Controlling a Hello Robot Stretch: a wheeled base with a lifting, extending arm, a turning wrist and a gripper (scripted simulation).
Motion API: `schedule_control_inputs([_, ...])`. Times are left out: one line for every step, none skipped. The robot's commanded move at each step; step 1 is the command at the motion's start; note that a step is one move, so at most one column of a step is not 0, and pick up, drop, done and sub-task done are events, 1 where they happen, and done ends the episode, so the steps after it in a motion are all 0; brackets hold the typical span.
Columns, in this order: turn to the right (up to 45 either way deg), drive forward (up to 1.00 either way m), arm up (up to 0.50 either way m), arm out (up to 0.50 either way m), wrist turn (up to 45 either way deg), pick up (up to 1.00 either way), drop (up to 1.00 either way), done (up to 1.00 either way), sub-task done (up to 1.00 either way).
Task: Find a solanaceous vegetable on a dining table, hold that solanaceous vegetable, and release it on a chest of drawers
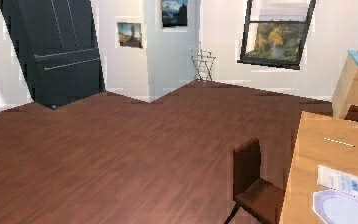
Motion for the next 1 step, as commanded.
schedule_control_inputs([0.0, 0.00, 0.00, -0.44, 0.0, 0.00, 0.00, 0.00, 0.00])
